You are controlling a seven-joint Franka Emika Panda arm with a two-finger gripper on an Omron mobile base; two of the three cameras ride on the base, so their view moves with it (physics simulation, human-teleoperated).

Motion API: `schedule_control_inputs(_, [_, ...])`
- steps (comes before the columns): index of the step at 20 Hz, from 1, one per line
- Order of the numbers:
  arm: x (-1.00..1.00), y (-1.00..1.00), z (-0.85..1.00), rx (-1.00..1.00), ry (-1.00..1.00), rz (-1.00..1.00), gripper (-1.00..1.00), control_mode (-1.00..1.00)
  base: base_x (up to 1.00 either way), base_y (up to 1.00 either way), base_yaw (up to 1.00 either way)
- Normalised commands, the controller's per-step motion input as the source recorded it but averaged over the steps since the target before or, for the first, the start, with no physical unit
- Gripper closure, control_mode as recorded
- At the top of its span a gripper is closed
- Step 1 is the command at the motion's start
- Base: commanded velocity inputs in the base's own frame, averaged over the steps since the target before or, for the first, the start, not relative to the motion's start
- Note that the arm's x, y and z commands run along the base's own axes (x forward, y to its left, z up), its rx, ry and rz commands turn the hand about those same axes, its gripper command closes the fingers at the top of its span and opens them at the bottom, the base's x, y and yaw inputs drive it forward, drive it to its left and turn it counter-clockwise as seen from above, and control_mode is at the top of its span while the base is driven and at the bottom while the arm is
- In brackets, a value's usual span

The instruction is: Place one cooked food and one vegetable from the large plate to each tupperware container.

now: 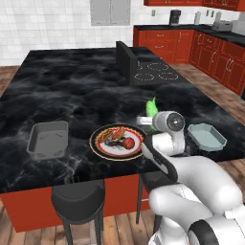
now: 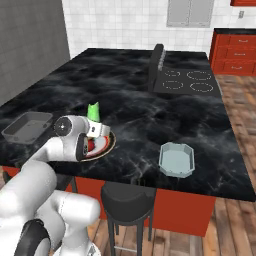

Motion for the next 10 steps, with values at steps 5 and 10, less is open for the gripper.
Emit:
schedule_control_inputs(5, [-0.54, -1.0, 0.91, 0.32, 0.09, -0.24, 1.0, -1.0, 0.0, 0.0, 0.0])
schedule_control_inputs(10, [-0.52, -1.0, 0.35, 0.32, 0.36, -0.36, 1.0, -1.0, 0.0, 0.0, 0.0])
